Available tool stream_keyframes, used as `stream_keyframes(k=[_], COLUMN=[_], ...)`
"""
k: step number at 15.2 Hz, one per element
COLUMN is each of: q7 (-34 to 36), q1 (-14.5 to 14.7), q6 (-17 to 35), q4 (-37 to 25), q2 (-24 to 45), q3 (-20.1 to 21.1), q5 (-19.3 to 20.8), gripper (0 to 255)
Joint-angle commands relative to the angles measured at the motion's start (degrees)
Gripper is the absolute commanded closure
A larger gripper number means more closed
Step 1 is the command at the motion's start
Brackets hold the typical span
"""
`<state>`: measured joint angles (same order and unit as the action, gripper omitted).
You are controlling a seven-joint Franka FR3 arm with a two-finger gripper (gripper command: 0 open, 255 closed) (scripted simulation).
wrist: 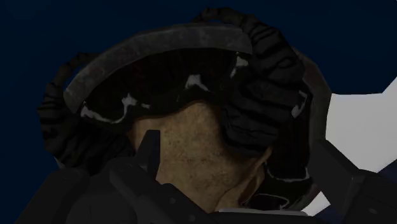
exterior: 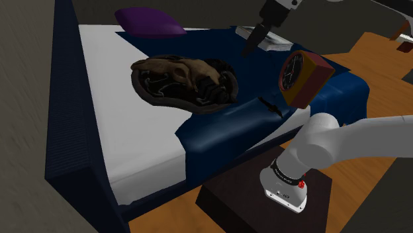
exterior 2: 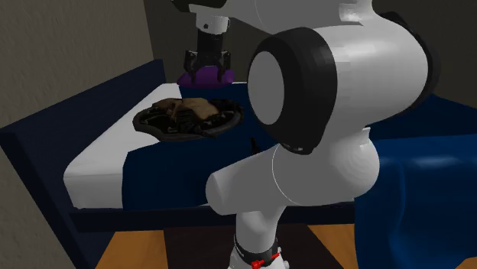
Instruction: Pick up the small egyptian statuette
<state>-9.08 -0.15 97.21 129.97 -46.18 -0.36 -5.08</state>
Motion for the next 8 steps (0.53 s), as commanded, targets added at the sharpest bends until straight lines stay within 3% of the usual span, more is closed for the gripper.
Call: stream_keyframes(k=[1, 8], q7=[0.00, -0.92], q1=[0.00, -2.71], q6=[0.00, -1.25], q4=[0.00, 12.01], q2=[0.00, -7.94], q3=[0.00, -0.32], q5=[0.00, 5.19], gripper=[0, 0])
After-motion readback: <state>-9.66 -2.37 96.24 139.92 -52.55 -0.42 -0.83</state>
